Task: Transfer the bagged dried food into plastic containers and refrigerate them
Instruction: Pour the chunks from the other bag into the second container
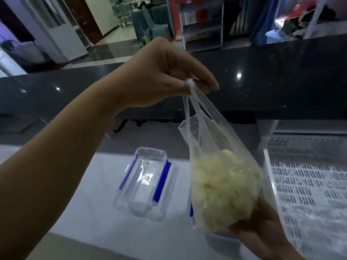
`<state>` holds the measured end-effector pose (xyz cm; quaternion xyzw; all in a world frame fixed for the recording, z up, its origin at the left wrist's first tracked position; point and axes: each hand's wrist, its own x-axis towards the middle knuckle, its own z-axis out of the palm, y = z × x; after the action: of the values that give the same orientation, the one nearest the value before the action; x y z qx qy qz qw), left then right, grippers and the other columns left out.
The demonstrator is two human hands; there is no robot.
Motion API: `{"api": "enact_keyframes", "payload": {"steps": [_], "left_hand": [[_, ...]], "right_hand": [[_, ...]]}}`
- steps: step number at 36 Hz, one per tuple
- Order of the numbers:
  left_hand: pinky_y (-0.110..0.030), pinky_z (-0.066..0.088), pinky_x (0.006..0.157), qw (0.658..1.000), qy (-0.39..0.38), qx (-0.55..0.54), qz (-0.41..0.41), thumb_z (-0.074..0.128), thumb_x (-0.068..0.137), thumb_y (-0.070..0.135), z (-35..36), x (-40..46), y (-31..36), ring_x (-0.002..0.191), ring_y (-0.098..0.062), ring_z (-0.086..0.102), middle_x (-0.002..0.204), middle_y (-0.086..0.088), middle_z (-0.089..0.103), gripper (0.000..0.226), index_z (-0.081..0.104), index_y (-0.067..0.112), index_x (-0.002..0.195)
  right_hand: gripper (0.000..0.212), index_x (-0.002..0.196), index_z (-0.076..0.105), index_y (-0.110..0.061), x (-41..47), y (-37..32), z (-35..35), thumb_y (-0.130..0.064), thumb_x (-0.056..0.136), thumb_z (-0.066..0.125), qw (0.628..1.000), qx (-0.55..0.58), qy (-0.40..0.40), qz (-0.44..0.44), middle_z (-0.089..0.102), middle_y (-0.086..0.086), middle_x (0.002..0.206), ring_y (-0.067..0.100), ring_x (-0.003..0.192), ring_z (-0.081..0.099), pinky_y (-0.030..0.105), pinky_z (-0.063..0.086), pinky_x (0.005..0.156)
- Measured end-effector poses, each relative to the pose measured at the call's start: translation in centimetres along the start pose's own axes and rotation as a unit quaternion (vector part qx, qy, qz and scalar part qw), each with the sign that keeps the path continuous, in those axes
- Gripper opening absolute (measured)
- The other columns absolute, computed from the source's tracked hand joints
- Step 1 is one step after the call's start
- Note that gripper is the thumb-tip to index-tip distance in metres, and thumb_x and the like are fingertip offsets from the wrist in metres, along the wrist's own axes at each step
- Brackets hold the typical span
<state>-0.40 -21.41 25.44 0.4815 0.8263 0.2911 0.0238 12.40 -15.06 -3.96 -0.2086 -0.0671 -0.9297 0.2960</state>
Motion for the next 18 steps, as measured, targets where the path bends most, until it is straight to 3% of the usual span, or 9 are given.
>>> {"api": "enact_keyframes", "payload": {"steps": [1, 3, 5, 6, 7, 8, 10, 13, 18], "left_hand": [[-0.018, 0.053, 0.089, 1.0, -0.011, -0.002, -0.009, 0.065, 0.09, 0.015, -0.5, -1.1, -0.6, 0.097, 0.001, 0.07, 0.107, 0.008, 0.071, 0.025, 0.066, 0.012, 0.116], [-0.018, 0.054, 0.087, 0.999, -0.028, -0.015, -0.028, 0.065, 0.088, 0.017, -1.4, -3.2, -1.7, 0.095, -0.001, 0.071, 0.105, 0.013, 0.072, 0.023, 0.069, 0.018, 0.111], [-0.018, 0.055, 0.085, 0.998, -0.031, -0.032, -0.049, 0.066, 0.086, 0.02, -1.9, -5.3, -3.1, 0.094, -0.003, 0.072, 0.101, 0.013, 0.076, 0.021, 0.07, 0.023, 0.107], [-0.018, 0.055, 0.085, 0.997, -0.031, -0.038, -0.058, 0.066, 0.086, 0.02, -2.2, -6.2, -4.0, 0.093, -0.004, 0.072, 0.1, 0.011, 0.076, 0.021, 0.071, 0.023, 0.106], [-0.018, 0.055, 0.085, 0.997, -0.03, -0.038, -0.064, 0.065, 0.086, 0.02, -2.4, -7.1, -4.9, 0.093, -0.004, 0.073, 0.1, 0.009, 0.076, 0.021, 0.071, 0.022, 0.106], [-0.016, 0.054, 0.085, 0.997, -0.028, -0.03, -0.067, 0.063, 0.086, 0.021, -2.6, -8.1, -5.8, 0.093, -0.003, 0.072, 0.1, 0.01, 0.075, 0.021, 0.07, 0.021, 0.106], [-0.014, 0.053, 0.084, 0.997, -0.015, -0.005, -0.073, 0.062, 0.086, 0.025, -2.6, -9.9, -7.7, 0.092, -0.001, 0.071, 0.1, 0.011, 0.073, 0.022, 0.07, 0.022, 0.107], [-0.008, 0.05, 0.081, 0.997, 0.006, 0.007, -0.078, 0.061, 0.086, 0.027, -1.9, -12.5, -10.4, 0.091, 0.006, 0.067, 0.096, 0.019, 0.069, 0.021, 0.068, 0.029, 0.106], [-0.01, 0.052, 0.084, 0.994, 0.066, -0.04, -0.079, 0.063, 0.086, 0.027, -0.5, -16.6, -15.5, 0.093, 0.004, 0.068, 0.095, 0.022, 0.068, 0.019, 0.069, 0.032, 0.103]], "right_hand": [[0.056, 0.156, 0.0, -0.01, -5.2, -7.3, 3.0, -0.034, 0.105, -0.002, 0.997, -0.062, 0.047, -0.025, 0.009, 0.018, 0.163, 0.032, 0.152, 0.002, 0.055, -0.01, 0.116], [0.058, 0.155, 0.011, -0.003, -7.4, -7.3, 5.4, -0.031, 0.106, 0.002, 0.952, -0.199, 0.227, -0.057, 0.015, 0.023, 0.161, 0.033, 0.151, 0.009, 0.055, -0.002, 0.117], [0.054, 0.133, 0.056, 0.003, -4.0, -7.1, 7.5, -0.035, 0.095, 0.059, 0.898, -0.277, 0.335, -0.07, 0.059, 0.029, 0.13, 0.028, 0.126, 0.056, 0.062, 0.033, 0.107], [0.052, 0.096, 0.075, -0.002, -3.4, -6.1, 7.2, -0.034, 0.06, 0.093, 0.906, -0.248, 0.34, -0.051, 0.071, 0.02, 0.086, 0.022, 0.085, 0.071, 0.057, 0.054, 0.084], [0.056, 0.067, 0.072, -0.011, -2.9, -5.2, 7.5, -0.029, 0.023, 0.102, 0.863, -0.305, 0.395, -0.08, 0.059, 0.006, 0.056, 0.015, 0.052, 0.061, 0.043, 0.059, 0.063], [0.061, 0.055, 0.065, -0.016, -2.2, -4.9, 8.6, -0.025, 0.006, 0.101, 0.843, -0.304, 0.433, -0.094, 0.049, 0.0, 0.045, 0.013, 0.038, 0.051, 0.033, 0.056, 0.051], [0.053, 0.056, 0.067, -0.018, -0.8, -4.0, 9.4, -0.021, 0.015, 0.101, 0.827, -0.289, 0.472, -0.097, 0.052, -0.002, 0.043, 0.011, 0.034, 0.052, 0.03, 0.055, 0.045], [0.021, 0.083, 0.068, -0.019, 0.5, -2.8, 8.4, -0.016, 0.064, 0.075, 0.761, -0.334, 0.548, -0.095, 0.065, 0.0, 0.056, 0.012, 0.042, 0.061, 0.034, 0.058, 0.051], [0.02, 0.083, 0.061, -0.018, 2.5, -1.6, 7.4, -0.015, 0.066, 0.072, 0.69, -0.399, 0.59, -0.13, 0.065, 0.0, 0.064, 0.009, 0.044, 0.055, 0.021, 0.039, 0.039]]}}
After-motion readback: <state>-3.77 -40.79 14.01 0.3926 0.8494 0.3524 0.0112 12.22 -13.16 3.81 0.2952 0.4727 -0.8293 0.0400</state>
